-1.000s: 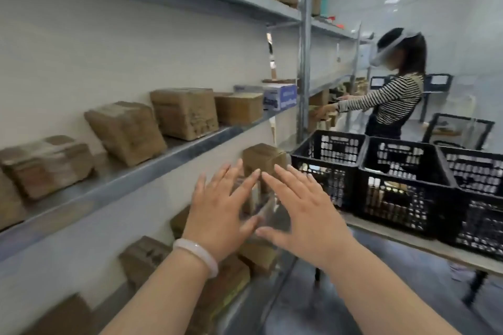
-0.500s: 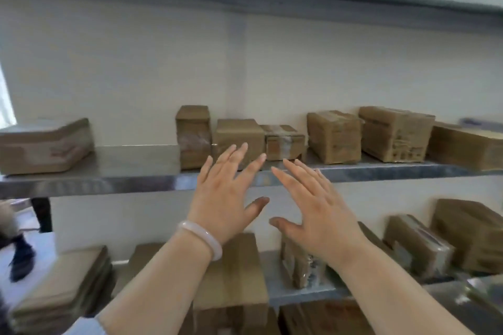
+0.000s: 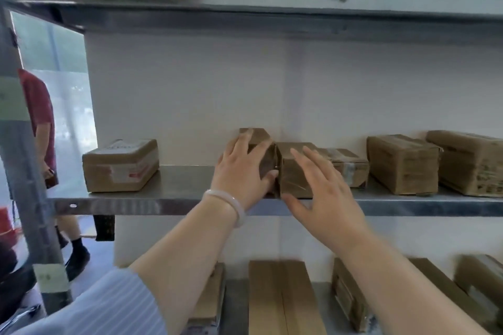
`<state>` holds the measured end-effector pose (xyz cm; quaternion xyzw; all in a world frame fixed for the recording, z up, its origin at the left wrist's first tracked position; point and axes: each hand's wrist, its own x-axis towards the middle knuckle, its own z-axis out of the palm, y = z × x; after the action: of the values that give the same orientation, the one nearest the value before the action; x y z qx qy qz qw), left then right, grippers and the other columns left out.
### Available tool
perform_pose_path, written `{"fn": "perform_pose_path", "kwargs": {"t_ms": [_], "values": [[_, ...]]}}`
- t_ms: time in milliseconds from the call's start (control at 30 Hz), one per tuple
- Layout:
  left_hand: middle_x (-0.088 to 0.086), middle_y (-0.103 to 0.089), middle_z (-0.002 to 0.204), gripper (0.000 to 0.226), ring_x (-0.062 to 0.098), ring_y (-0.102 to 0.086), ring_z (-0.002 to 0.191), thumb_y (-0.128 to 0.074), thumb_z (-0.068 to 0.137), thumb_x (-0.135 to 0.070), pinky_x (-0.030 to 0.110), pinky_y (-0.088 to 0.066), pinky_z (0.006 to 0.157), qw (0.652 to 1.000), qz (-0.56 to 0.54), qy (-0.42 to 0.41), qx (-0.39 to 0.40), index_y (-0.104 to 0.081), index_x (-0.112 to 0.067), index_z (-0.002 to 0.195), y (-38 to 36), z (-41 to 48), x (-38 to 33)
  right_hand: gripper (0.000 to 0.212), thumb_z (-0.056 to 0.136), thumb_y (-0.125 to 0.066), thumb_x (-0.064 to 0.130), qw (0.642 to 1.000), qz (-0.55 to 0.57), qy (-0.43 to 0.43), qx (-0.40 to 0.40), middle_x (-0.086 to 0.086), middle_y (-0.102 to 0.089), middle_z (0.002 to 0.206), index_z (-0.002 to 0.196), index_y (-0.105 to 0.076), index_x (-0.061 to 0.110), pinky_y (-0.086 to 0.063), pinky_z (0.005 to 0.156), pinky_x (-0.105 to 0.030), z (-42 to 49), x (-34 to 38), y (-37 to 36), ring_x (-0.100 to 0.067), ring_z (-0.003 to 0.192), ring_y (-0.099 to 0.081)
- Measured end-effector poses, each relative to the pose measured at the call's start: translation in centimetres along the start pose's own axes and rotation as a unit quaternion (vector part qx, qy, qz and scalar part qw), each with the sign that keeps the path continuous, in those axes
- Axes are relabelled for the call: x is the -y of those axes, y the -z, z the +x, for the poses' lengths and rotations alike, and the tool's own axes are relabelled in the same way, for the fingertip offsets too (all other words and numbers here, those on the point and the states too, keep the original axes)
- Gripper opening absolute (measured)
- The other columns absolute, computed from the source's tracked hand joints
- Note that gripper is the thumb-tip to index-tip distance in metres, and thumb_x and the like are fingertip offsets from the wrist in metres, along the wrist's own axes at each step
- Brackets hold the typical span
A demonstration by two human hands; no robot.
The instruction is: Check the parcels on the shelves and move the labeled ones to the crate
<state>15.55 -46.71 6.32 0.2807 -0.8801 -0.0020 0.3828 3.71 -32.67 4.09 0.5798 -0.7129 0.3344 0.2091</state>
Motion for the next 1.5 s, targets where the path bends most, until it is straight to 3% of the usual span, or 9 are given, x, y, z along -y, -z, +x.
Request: {"fn": "perform_pose_path", "kwargs": {"t_ms": [300, 433, 733, 833, 1067, 1167, 1233, 1333, 1500], "values": [[0.004, -0.021, 0.158, 0.061, 0.032, -0.021, 0.143, -0.059, 0.089, -0.055, 0.042, -0.031, 0.114, 0.996, -0.064, 0.011, 0.061, -0.042, -0.034, 0.143, -2.0, 5.5, 3.0, 0.07, 0.09, -0.059, 0.04, 0.997, 0.019, -0.056, -0.043, 0.018, -0.017, 0.157, 0.149, -0.021, 0.043, -0.012, 0.111, -0.022, 2.5, 2.5, -3.6, -0.001, 0.143, -0.009], [0.004, -0.047, 0.138, 0.049, 0.027, -0.04, 0.128, -0.066, 0.088, -0.039, 0.032, -0.034, 0.107, 0.996, -0.089, -0.026, 0.008, -0.053, -0.027, 0.134, -3.4, 5.7, 5.2, 0.065, 0.092, -0.057, 0.039, 0.995, 0.054, -0.072, -0.044, 0.02, -0.018, 0.155, 0.148, -0.024, 0.043, -0.012, 0.112, -0.021, 3.0, 3.6, -5.3, 0.008, 0.139, -0.005], [-0.005, -0.057, 0.123, 0.05, 0.004, -0.049, 0.115, -0.081, 0.077, -0.027, 0.009, -0.035, 0.101, 0.941, -0.294, 0.021, -0.165, -0.066, -0.023, 0.125, -0.3, 2.4, 8.6, 0.058, 0.093, -0.054, 0.042, 0.973, 0.192, -0.11, -0.063, 0.016, -0.03, 0.151, 0.146, -0.03, 0.041, -0.03, 0.115, -0.035, 5.9, 4.3, -7.0, -0.002, 0.14, -0.025], [-0.008, -0.058, 0.123, 0.05, 0.006, -0.05, 0.12, -0.081, 0.077, -0.027, 0.021, -0.041, 0.103, 0.93, -0.306, 0.033, -0.199, -0.065, -0.025, 0.125, 0.9, 1.3, 9.4, 0.055, 0.096, -0.054, 0.037, 0.933, 0.309, -0.17, -0.077, 0.014, -0.035, 0.15, 0.147, -0.033, 0.037, -0.034, 0.105, -0.025, 7.8, 5.3, -7.3, -0.001, 0.134, -0.032], [-0.008, -0.06, 0.119, 0.044, 0.005, -0.052, 0.115, -0.08, 0.079, -0.027, 0.012, -0.042, 0.095, 0.902, -0.334, 0.085, -0.261, -0.061, -0.033, 0.119, 2.7, 0.0, 10.1, 0.048, 0.098, -0.054, 0.031, 0.85, 0.473, -0.228, -0.047, 0.015, -0.056, 0.129, 0.144, -0.042, 0.025, -0.045, 0.09, -0.012, 10.0, 7.4, -8.2, 0.001, 0.109, -0.054], [-0.013, -0.062, 0.116, 0.042, 0.004, -0.056, 0.112, -0.075, 0.076, -0.038, 0.028, -0.048, 0.097, 0.889, -0.358, 0.102, -0.268, -0.057, -0.046, 0.112, 2.7, -0.2, 10.1, 0.031, 0.097, -0.054, 0.034, 0.724, 0.615, -0.311, 0.036, 0.003, -0.073, 0.107, 0.126, -0.06, 0.023, -0.053, 0.095, -0.038, 10.6, 8.1, -8.6, -0.014, 0.101, -0.067], [-0.012, -0.062, 0.116, 0.043, 0.006, -0.058, 0.111, -0.073, 0.075, -0.045, 0.036, -0.051, 0.096, 0.888, -0.372, 0.114, -0.246, -0.056, -0.046, 0.114, 2.3, -0.5, 10.3, 0.023, 0.097, -0.055, 0.033, 0.686, 0.648, -0.326, 0.06, -0.004, -0.075, 0.098, 0.116, -0.062, 0.021, -0.057, 0.086, -0.045, 10.8, 8.1, -8.8, -0.021, 0.096, -0.07], [-0.01, -0.062, 0.118, 0.045, 0.004, -0.059, 0.111, -0.066, 0.072, -0.057, 0.038, -0.052, 0.097, 0.885, -0.401, 0.132, -0.195, -0.056, -0.045, 0.115, 2.2, -1.0, 10.9, 0.025, 0.096, -0.057, 0.032, 0.711, 0.632, -0.305, 0.036, -0.004, -0.073, 0.106, 0.119, -0.061, 0.025, -0.057, 0.08, -0.043, 11.0, 7.5, -9.3, -0.023, 0.097, -0.068], [-0.021, -0.056, 0.12, 0.049, 0.006, -0.051, 0.119, -0.059, 0.078, -0.066, 0.038, -0.048, 0.101, 0.918, -0.339, 0.178, -0.101, -0.047, -0.052, 0.124, 2.5, -0.8, 11.7, 0.026, 0.089, -0.064, 0.039, 0.794, 0.556, -0.246, -0.003, 0.007, -0.067, 0.114, 0.114, -0.057, 0.043, -0.051, 0.095, -0.042, 11.4, 6.7, -9.7, -0.018, 0.106, -0.063]]}}
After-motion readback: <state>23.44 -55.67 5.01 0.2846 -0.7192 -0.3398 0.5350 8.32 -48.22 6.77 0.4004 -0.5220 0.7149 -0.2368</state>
